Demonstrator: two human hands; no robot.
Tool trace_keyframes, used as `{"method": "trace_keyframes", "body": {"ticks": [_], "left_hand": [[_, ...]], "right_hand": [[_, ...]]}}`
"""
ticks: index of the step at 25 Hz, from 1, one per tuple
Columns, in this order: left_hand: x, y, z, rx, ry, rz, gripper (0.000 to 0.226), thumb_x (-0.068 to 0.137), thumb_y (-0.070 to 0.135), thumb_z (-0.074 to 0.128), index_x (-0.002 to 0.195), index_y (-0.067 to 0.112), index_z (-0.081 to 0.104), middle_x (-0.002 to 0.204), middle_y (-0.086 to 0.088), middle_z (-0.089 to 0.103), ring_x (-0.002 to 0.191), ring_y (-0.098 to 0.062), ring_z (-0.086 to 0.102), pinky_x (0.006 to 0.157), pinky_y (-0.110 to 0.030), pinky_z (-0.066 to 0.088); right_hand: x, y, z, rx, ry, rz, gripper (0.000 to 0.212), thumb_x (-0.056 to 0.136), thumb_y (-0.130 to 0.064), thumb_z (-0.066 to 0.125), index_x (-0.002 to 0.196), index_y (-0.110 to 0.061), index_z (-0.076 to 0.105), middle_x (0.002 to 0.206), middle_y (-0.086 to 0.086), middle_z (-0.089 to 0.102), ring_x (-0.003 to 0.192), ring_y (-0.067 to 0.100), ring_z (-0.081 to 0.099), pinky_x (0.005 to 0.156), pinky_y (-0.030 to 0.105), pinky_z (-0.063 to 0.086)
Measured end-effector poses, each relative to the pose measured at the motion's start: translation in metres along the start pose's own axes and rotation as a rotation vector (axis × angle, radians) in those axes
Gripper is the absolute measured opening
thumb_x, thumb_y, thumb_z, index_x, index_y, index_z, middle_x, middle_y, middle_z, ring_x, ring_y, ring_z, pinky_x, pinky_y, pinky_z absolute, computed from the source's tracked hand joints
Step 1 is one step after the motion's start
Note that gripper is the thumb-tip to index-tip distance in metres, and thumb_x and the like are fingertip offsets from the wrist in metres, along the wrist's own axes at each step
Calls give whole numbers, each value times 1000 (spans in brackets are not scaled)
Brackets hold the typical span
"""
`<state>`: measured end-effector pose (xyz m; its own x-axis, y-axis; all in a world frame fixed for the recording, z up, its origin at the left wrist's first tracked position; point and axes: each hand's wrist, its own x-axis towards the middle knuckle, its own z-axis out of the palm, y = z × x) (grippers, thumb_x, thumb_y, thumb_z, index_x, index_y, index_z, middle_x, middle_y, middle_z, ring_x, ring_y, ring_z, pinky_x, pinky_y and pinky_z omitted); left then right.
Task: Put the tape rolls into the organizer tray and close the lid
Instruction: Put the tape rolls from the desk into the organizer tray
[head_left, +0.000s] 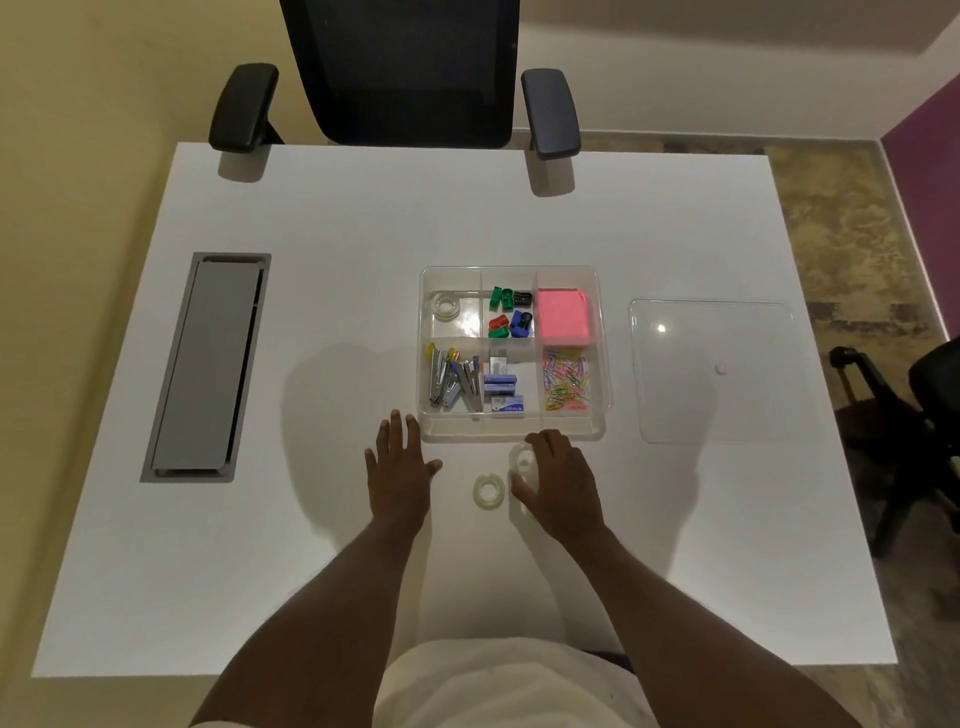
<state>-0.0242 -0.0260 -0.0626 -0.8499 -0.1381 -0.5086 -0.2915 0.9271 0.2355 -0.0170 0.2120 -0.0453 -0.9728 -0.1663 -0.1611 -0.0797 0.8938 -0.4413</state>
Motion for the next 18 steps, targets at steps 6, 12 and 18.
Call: {"method": "trace_keyframes", "body": {"ticks": [6, 12, 18], "left_hand": [[0, 3, 2, 0, 9, -7, 85, 103, 46, 53, 166, 16, 3, 174, -8, -5, 162, -30, -4, 131, -54, 12], [2, -2, 7, 28, 37, 3, 84, 104, 47, 50, 166, 17, 2, 174, -9, -6, 162, -30, -3, 130, -54, 16], [6, -4, 12, -11, 51, -18, 86, 102, 47, 53, 166, 19, 3, 174, -6, -6, 162, -26, -4, 131, -52, 13]], "right_hand": [[59, -42, -14, 115, 97, -117, 58, 82, -39, 79, 129, -16, 54, 125, 5, 60, 110, 20, 59, 96, 31, 54], [162, -74, -37, 148, 76, -103, 56, 86, -24, 78, 133, -9, 52, 133, 12, 50, 118, 25, 54, 97, 34, 54], [237, -87, -37, -202, -13, -154, 45, 85, -22, 74, 125, -9, 58, 122, 11, 59, 114, 29, 55, 97, 38, 46]]}}
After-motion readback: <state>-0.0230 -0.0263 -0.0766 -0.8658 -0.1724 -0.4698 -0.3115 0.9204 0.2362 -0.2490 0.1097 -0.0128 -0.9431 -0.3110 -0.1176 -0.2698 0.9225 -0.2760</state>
